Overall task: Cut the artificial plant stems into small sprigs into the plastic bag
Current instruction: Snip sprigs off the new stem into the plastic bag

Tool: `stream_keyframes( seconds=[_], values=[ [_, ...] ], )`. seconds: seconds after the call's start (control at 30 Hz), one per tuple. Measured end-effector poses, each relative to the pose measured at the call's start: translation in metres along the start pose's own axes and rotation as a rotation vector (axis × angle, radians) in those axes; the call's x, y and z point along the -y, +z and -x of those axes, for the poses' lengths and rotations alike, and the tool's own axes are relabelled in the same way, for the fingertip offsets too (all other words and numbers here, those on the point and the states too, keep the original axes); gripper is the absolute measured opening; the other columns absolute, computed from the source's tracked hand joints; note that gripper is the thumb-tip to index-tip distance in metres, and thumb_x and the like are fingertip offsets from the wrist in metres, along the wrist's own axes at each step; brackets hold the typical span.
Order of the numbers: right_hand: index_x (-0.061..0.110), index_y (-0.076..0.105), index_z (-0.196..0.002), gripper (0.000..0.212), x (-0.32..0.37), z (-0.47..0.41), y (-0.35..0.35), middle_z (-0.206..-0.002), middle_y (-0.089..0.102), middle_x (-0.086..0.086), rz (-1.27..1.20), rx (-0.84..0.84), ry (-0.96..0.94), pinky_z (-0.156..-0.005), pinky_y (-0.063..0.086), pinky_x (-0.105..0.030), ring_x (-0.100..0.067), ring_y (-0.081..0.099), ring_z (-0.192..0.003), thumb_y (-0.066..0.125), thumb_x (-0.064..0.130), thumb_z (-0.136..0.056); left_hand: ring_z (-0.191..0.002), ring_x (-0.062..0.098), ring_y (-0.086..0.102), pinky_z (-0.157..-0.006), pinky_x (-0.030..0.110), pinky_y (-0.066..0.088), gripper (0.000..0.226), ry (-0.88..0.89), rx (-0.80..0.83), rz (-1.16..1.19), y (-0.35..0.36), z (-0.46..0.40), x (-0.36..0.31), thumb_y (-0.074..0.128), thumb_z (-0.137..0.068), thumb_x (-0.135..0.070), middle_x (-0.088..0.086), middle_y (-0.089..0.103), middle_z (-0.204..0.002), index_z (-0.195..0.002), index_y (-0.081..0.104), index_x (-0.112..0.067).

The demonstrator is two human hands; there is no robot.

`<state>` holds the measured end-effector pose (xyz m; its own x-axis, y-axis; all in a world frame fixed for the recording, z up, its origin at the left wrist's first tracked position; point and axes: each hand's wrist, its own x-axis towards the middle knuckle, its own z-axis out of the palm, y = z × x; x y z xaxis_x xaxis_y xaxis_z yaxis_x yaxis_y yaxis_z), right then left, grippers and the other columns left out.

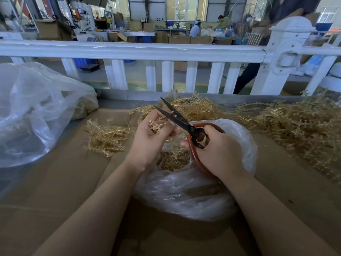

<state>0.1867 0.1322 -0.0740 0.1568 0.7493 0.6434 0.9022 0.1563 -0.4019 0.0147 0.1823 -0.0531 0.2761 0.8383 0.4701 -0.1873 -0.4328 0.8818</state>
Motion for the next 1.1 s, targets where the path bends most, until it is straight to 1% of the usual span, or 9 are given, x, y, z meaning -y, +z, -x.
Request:
stream_keyframes(
  seconds=[0.13,0.37,0.6,0.67,0.73,0.8,0.87,0.93,1.1],
  values=[
    [0.022,0.068,-0.088,0.073,0.001,0.001,-0.002,-0.078,0.068,0.013,0.009,0.016,0.001,-0.060,0.051,-0.023,-0.003,0.053,-0.067,0.040,0.087,-0.072,-0.077,0.012,0.068,-0.071,0.020,0.053,0.009,0.007,-0.018,-0.048,-0.001,0.001,0.000,0.063,-0.094,-0.004,-0.003,0.071,-0.084,-0.097,0.068,-0.010],
    [0.021,0.069,-0.090,0.077,0.002,0.001,-0.003,-0.078,0.069,0.011,0.025,0.031,0.015,-0.063,0.056,-0.028,-0.009,0.063,-0.070,0.037,0.089,-0.071,-0.078,0.013,0.068,-0.074,0.021,0.053,0.008,-0.028,0.007,0.004,-0.002,0.002,0.003,0.061,-0.096,-0.008,0.000,0.071,-0.078,-0.094,0.068,-0.012],
    [0.020,0.069,-0.085,0.071,0.002,0.002,-0.003,-0.072,0.066,0.012,-0.009,0.020,0.001,-0.059,0.050,-0.024,-0.007,0.057,-0.063,0.043,0.085,-0.073,-0.079,0.010,0.068,-0.073,0.020,0.053,0.015,-0.004,0.038,0.025,-0.006,0.001,0.006,0.060,-0.096,-0.009,-0.003,0.071,-0.081,-0.102,0.063,0.004],
    [0.021,0.069,-0.088,0.069,0.002,0.002,-0.003,-0.073,0.064,0.015,-0.016,0.022,-0.011,-0.059,0.050,-0.024,-0.006,0.056,-0.064,0.046,0.084,-0.073,-0.080,0.011,0.069,-0.074,0.021,0.054,0.012,0.004,0.048,-0.024,-0.007,0.000,0.007,0.061,-0.097,-0.013,-0.004,0.071,-0.083,-0.100,0.065,-0.002],
    [0.023,0.069,-0.093,0.070,0.002,0.002,-0.002,-0.078,0.060,0.019,-0.028,0.029,-0.013,-0.060,0.050,-0.023,-0.002,0.054,-0.067,0.046,0.086,-0.073,-0.081,0.012,0.070,-0.074,0.022,0.054,0.007,0.008,0.076,-0.093,-0.008,-0.001,0.007,0.062,-0.097,-0.015,-0.003,0.071,-0.083,-0.094,0.068,-0.017],
    [0.026,0.068,-0.096,0.074,0.003,0.001,-0.002,-0.079,0.058,0.022,-0.040,0.042,0.007,-0.059,0.046,-0.018,0.001,0.051,-0.066,0.040,0.090,-0.071,-0.081,0.014,0.069,-0.075,0.023,0.054,0.012,0.011,0.112,-0.136,-0.008,0.000,0.008,0.062,-0.097,-0.015,-0.001,0.071,-0.083,-0.091,0.068,-0.022],
    [0.028,0.065,-0.093,0.077,0.003,0.001,-0.002,-0.076,0.057,0.023,-0.036,0.056,0.028,-0.056,0.040,-0.014,0.002,0.050,-0.063,0.035,0.094,-0.068,-0.080,0.016,0.068,-0.076,0.025,0.053,0.007,0.016,0.137,-0.156,-0.008,0.001,0.010,0.061,-0.097,-0.015,0.003,0.070,-0.082,-0.095,0.067,-0.014],
    [0.028,0.064,-0.094,0.082,0.002,0.001,-0.001,-0.078,0.058,0.022,-0.039,0.063,0.040,-0.058,0.044,-0.016,0.001,0.052,-0.065,0.030,0.098,-0.066,-0.080,0.016,0.068,-0.076,0.027,0.054,0.007,0.040,0.138,-0.190,-0.009,0.000,0.010,0.061,-0.098,-0.013,0.003,0.071,-0.082,-0.097,0.067,-0.009],
    [0.028,0.063,-0.089,0.079,0.001,0.002,0.000,-0.078,0.060,0.021,-0.048,0.063,0.042,-0.062,0.052,-0.023,0.000,0.055,-0.068,0.033,0.098,-0.066,-0.081,0.019,0.068,-0.079,0.034,0.057,0.008,0.069,0.152,-0.235,-0.009,0.000,0.009,0.060,-0.098,-0.012,0.001,0.071,-0.083,-0.096,0.067,-0.011]
  ],
)
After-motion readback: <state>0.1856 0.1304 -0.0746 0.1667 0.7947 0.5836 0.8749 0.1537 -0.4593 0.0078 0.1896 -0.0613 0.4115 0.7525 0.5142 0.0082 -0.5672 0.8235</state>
